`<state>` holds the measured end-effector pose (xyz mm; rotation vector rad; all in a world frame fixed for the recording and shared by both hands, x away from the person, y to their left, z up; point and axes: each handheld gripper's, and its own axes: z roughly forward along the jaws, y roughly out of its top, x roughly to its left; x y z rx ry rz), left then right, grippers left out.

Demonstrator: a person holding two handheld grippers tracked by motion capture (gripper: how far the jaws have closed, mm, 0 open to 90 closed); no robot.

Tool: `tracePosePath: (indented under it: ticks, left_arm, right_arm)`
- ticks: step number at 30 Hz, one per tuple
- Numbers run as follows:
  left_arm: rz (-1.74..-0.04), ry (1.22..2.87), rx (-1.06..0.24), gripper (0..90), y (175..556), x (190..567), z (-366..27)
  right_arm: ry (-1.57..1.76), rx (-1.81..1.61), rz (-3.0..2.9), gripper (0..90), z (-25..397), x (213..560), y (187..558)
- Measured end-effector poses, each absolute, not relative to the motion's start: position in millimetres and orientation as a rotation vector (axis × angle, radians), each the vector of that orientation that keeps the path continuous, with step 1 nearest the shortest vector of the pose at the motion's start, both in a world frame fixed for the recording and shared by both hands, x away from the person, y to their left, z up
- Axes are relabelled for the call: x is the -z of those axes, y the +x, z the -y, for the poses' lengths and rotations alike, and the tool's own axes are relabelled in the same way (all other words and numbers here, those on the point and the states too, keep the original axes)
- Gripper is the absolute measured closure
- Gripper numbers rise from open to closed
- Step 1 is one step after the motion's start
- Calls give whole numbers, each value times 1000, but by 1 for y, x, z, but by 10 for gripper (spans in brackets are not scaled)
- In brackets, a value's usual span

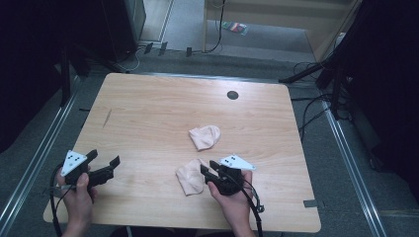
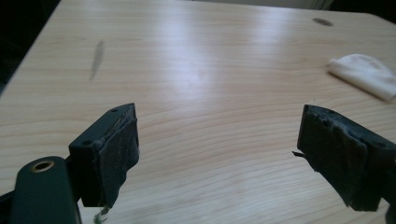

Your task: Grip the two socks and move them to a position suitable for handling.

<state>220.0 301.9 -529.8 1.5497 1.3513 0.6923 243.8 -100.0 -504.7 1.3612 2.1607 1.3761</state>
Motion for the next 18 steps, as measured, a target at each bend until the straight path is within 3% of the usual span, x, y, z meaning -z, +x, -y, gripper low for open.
tracePosePath:
  ticks: [18]
  left_arm:
    - [-1213, 1597, -528, 117, 235, 521, -224]
  right_arm:
    - [1275, -1222, -2331, 607, 81, 536, 251]
